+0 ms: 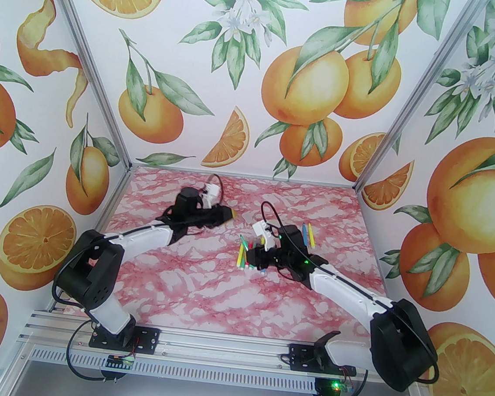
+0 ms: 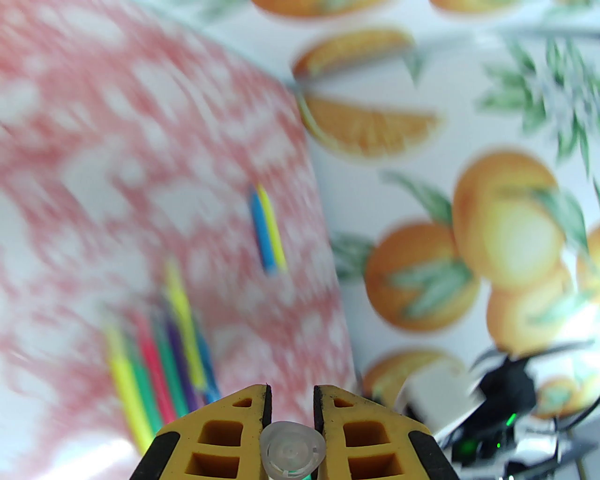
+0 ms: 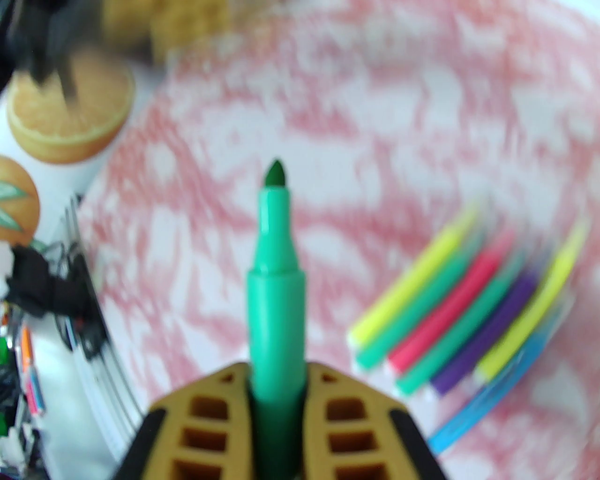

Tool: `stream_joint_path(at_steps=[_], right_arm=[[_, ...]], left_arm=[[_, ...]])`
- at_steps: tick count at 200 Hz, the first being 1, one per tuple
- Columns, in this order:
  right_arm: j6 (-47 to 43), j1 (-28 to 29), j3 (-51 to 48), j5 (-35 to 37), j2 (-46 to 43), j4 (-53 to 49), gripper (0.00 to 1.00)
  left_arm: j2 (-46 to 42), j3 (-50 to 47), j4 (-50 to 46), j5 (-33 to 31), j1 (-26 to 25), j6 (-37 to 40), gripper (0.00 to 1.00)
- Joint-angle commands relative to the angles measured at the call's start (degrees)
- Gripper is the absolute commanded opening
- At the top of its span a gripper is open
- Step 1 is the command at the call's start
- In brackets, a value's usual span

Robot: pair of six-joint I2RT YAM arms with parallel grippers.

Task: Open the pen caps

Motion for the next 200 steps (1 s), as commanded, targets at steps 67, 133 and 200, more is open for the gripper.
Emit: stream_joint_path(at_steps=[67,133,200], right_arm=[[0.1,-0.1,1.7,11.3,-1.6,-4.6,0.00],[-0.7,-3.5,11.1,26.8,3.2,-11.9,0.00],[-3.9,-7.3,21.5,41.5,13.3,-22.1,0.00]], left_arm=[[-4.6,9.3,-26.4,-10.2,-0.2,18.1,0.00],[-4.0,14.7,-53.3,-25.6,-0.2,35.7,0.00],[1.5,17.1,-59.9,-33.7,-0.3,39.6,0.00]])
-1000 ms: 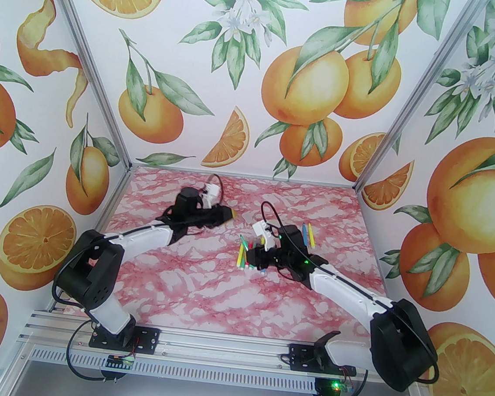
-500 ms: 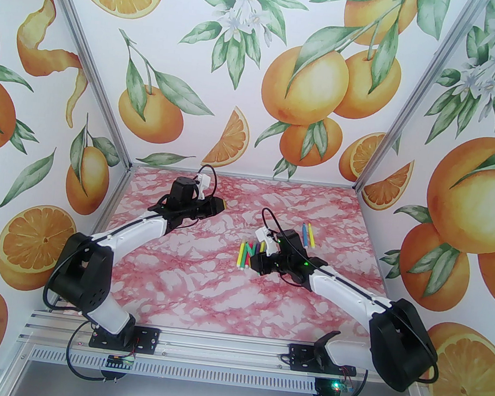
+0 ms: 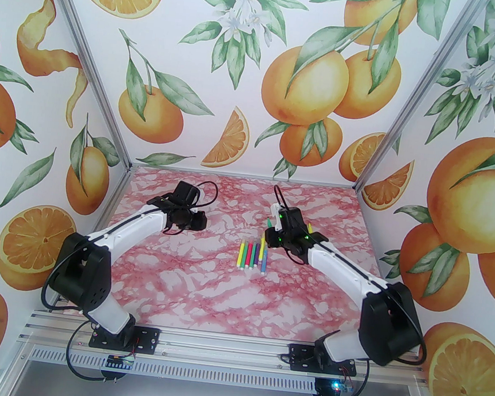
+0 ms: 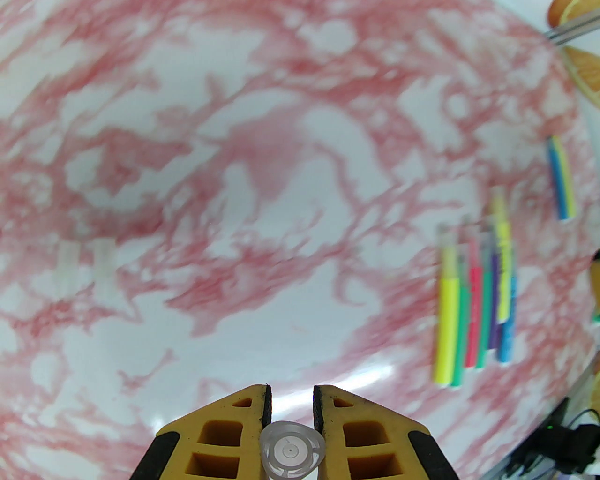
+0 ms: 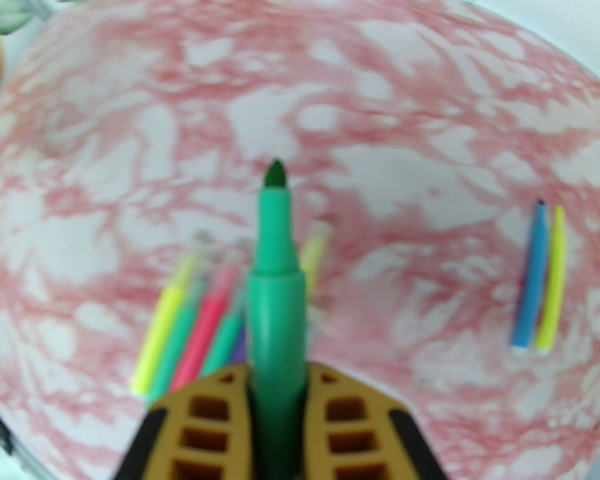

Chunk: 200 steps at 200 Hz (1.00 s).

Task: Open the pen caps

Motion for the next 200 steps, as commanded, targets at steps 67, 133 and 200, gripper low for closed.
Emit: stream_joint_path(at_steps=[67,133,200], right_arm=[[-2.5,-6.8,3.2,7.7,5.2,-4.6,0.00],[-2.2,-8.8,2.8,5.6,6.1,-3.4,0.00],[-2.8,-11.4,4.8,5.7,10.0,-4.5,0.00]], left_arm=[[9.1,8.4,-6.4,-7.7,0.1,6.4,0.00],[16.9,13.9,-9.7,-9.8,0.2,8.8,0.00],[20.2,15.7,-11.0,-11.7,2.0,10.2,0.00]])
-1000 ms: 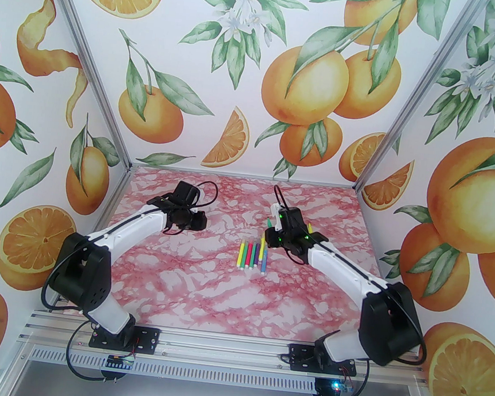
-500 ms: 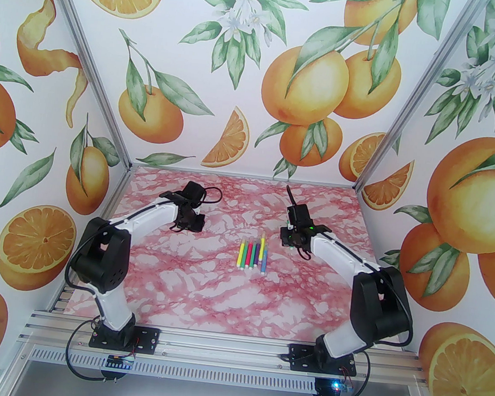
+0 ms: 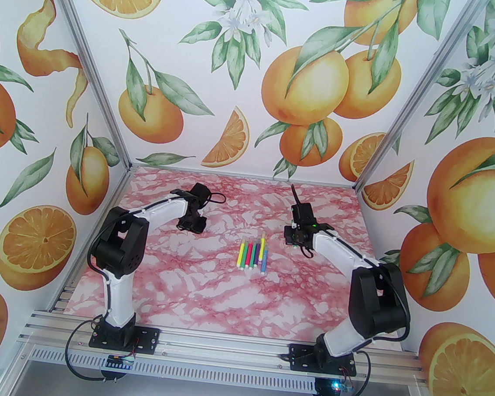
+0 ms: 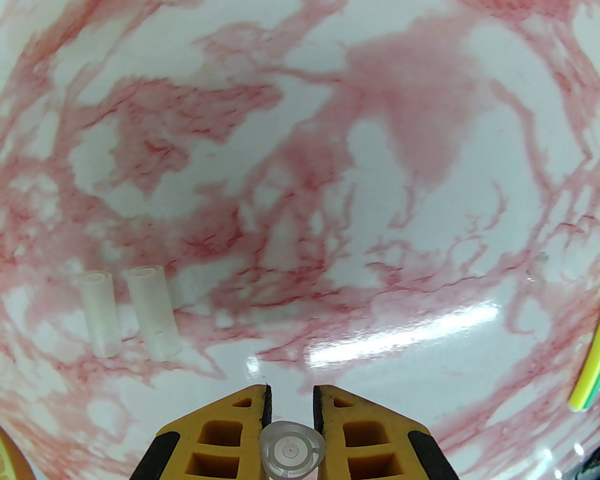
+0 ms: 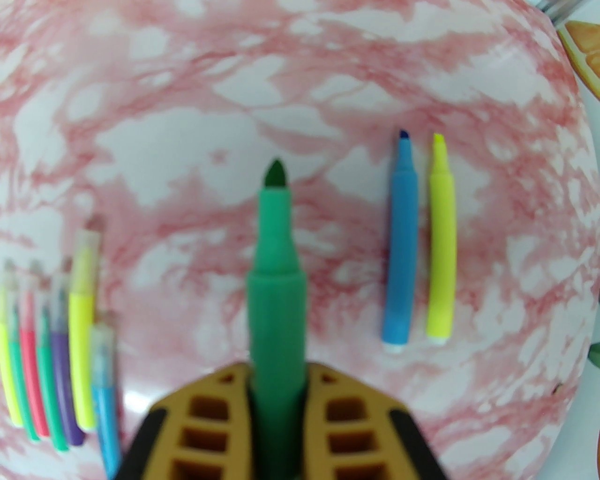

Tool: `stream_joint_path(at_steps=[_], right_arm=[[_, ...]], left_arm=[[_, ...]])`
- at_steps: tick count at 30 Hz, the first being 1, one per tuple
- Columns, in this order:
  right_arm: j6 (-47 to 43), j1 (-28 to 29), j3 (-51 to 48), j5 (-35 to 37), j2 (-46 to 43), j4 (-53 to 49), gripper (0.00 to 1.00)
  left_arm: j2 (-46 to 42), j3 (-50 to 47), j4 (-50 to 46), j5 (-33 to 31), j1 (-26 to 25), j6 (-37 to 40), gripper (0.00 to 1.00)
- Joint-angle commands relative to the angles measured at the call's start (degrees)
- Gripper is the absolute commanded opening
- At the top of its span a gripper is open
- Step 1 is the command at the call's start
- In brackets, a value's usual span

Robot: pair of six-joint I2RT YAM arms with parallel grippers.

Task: Open the pen caps

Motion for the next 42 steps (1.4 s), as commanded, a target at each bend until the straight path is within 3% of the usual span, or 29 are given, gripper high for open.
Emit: stream_joint_path(at_steps=[1,15,32,42], right_arm=[[-0.7,-1.1,2.0,-0.4,2.4,-0.4,0.00],[-1.7,-3.3,8.5,3.0,10.6,-2.5,0.00],[-1.6,-5.9,13.3,2.3,17.3,-4.5,0.00],[-1.7,-5.9,13.1,2.8,18.2,-4.4,0.00]], left_arm=[[1.3,2.2,-1.2,-1.2,1.4,1.3,0.00],[3.0,1.1,1.1,2.7,3.7,3.4,0.00],[5.4,0.6,2.0,1.0,3.9,4.1,0.00],[7.3,1.0,3.2,0.4,4.1,3.7,0.10]])
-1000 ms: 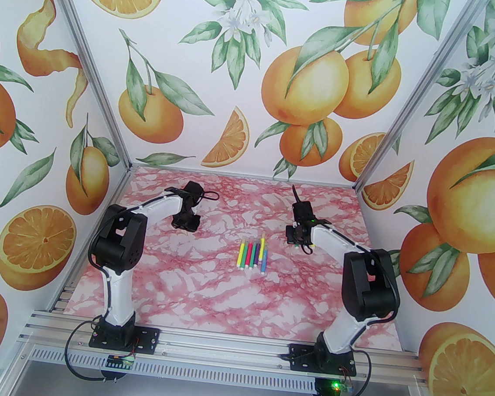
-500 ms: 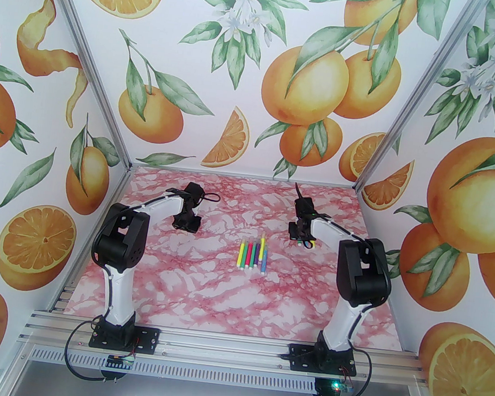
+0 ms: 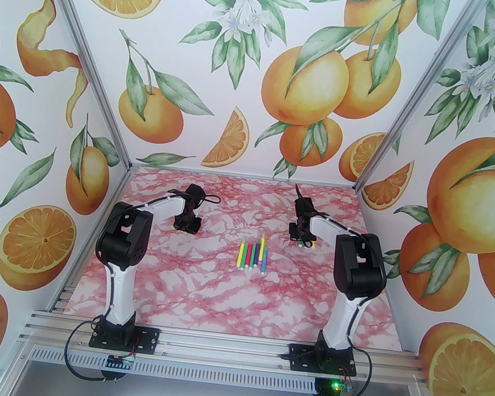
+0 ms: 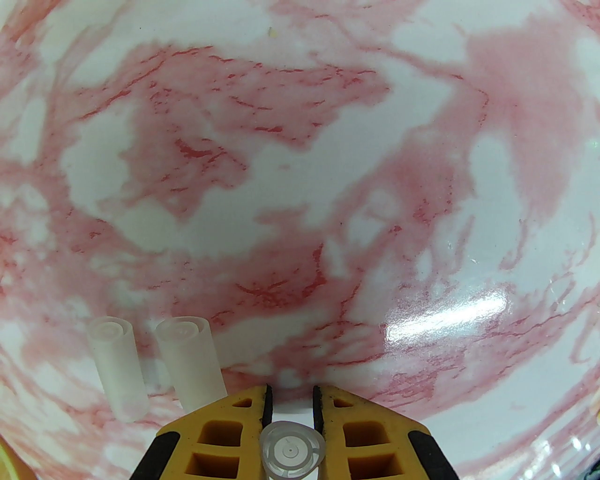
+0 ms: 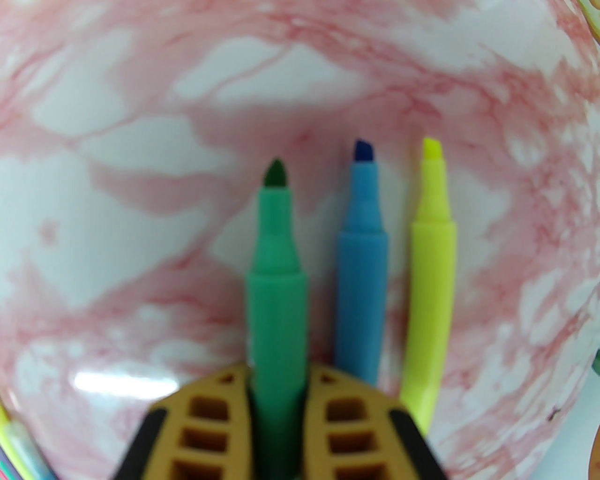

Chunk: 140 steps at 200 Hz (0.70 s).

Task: Open the pen caps

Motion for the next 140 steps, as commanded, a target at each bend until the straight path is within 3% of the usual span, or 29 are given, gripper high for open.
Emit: stream_joint_path(at_steps=[1,95,140], right_arm=[[-0.7,-0.4,0.9,1.5,1.0,-0.7,0.00],[-0.7,-1.4,1.9,4.1,2.8,-1.5,0.08],[-0.9,-1.4,1.9,4.2,2.8,-1.6,0.16]], left_arm=[[2.8,0.5,1.4,-0.8,0.4,0.6,0.12],[1.5,0.5,1.3,-1.8,0.4,0.3,0.31],[-0.9,0.4,1.1,-1.5,0.4,0.3,0.33]])
